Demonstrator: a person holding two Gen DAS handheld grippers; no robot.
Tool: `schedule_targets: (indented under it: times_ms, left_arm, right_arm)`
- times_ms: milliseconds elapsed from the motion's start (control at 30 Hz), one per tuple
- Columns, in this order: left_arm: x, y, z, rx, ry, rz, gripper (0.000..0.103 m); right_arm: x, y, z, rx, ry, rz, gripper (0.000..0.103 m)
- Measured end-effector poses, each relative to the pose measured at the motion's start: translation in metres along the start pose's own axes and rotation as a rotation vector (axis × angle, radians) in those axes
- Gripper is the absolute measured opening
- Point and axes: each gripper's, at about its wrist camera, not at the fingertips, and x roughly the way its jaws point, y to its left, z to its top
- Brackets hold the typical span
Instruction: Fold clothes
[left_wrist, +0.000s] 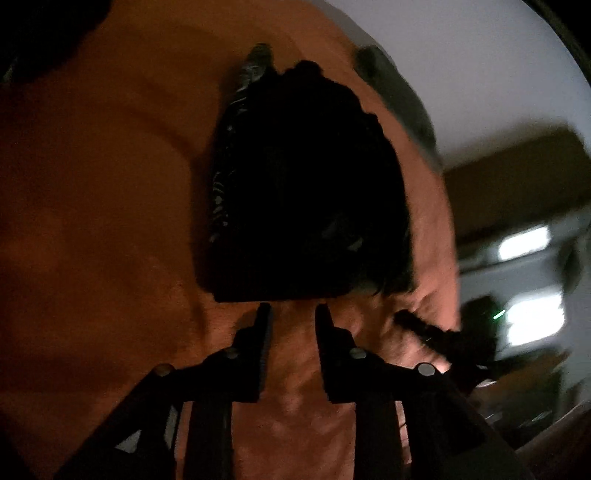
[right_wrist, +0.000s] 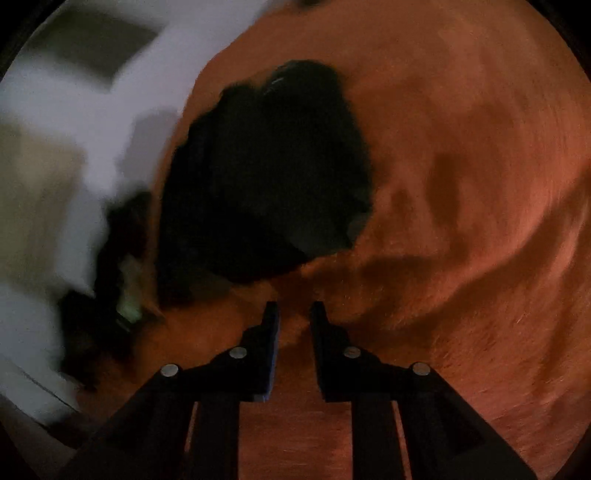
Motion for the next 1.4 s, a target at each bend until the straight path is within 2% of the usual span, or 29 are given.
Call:
schedule_targets:
  times_ms: [100,167,200,233,267,367,433,500,567,700,800,867,933,1033,1133,1200,1267,1400]
  left_arm:
    - [0.006,0.005,0.001,-0.08,-0.019,-0.05,0.037]
    - [0.014,0.008,0.004,-0.125,-0.028,-0.059,0.037]
    - [0.02,0.011,0.005,-0.149,-0.03,-0.049,0.032]
    - [0.024,0.014,0.005,-0.179,-0.036,-0.044,0.009]
    - [0.024,0.017,0.005,-0.213,-0.05,-0.047,0.0]
    - [0.011,0.021,0.004,-0.264,-0.14,-0.031,0.0]
    - [-0.003,0.016,0.007,-0.224,-0.191,0.031,0.0]
    - [-0.002,0.021,0.01,-0.227,-0.195,0.057,0.0]
    - [0.001,0.029,0.013,-0.243,-0.193,0.076,0.0]
    - [-0.004,0.033,0.013,-0.265,-0.179,0.1,0.0]
    - [-0.017,0.035,-0.003,-0.294,-0.146,0.059,0.001]
    - [-0.018,0.03,-0.015,-0.262,-0.101,0.066,0.009]
    - [-0.015,0.022,-0.026,-0.2,-0.054,0.098,0.037]
    - [-0.007,-0.002,-0.032,-0.019,-0.015,0.192,0.038]
    - [-0.005,-0.025,-0.033,0.169,-0.068,0.297,0.039]
    - [-0.001,-0.035,-0.028,0.252,-0.094,0.347,0.041]
    - [0.006,-0.038,-0.023,0.3,-0.09,0.359,0.043]
    - [0.015,-0.031,-0.017,0.375,-0.082,0.334,0.043]
  right_arm:
    - [0.006,-0.024,0.007,0.156,-0.003,0.076,0.036]
    - [0.011,-0.04,0.012,0.26,-0.004,0.126,0.036]
    - [0.013,-0.048,0.014,0.313,-0.005,0.152,0.03]
    - [0.01,-0.048,0.014,0.323,-0.025,0.161,0.022]
    - [0.006,-0.045,0.013,0.324,-0.05,0.166,0.012]
    - [-0.01,-0.034,0.011,0.308,-0.125,0.181,0.008]
    - [-0.022,-0.027,0.011,0.285,-0.162,0.161,0.007]
    - [-0.024,-0.027,0.01,0.299,-0.185,0.114,0.006]
    - [-0.014,-0.042,0.007,0.365,-0.168,0.106,0.006]
    - [-0.01,-0.056,0.009,0.41,-0.149,0.174,0.006]
    - [-0.009,-0.06,0.012,0.414,-0.096,0.201,0.011]
    - [-0.014,-0.062,0.005,0.433,-0.09,0.207,0.013]
    - [-0.019,-0.064,-0.003,0.426,-0.083,0.209,0.015]
    - [-0.022,-0.066,-0.01,0.406,-0.07,0.206,0.015]
    - [-0.018,-0.061,-0.009,0.368,-0.054,0.195,0.015]
    - [-0.017,-0.054,-0.008,0.332,-0.05,0.186,0.015]
    - [-0.014,-0.049,-0.006,0.308,-0.043,0.18,0.015]
    - [-0.012,-0.045,-0.005,0.29,-0.035,0.174,0.015]
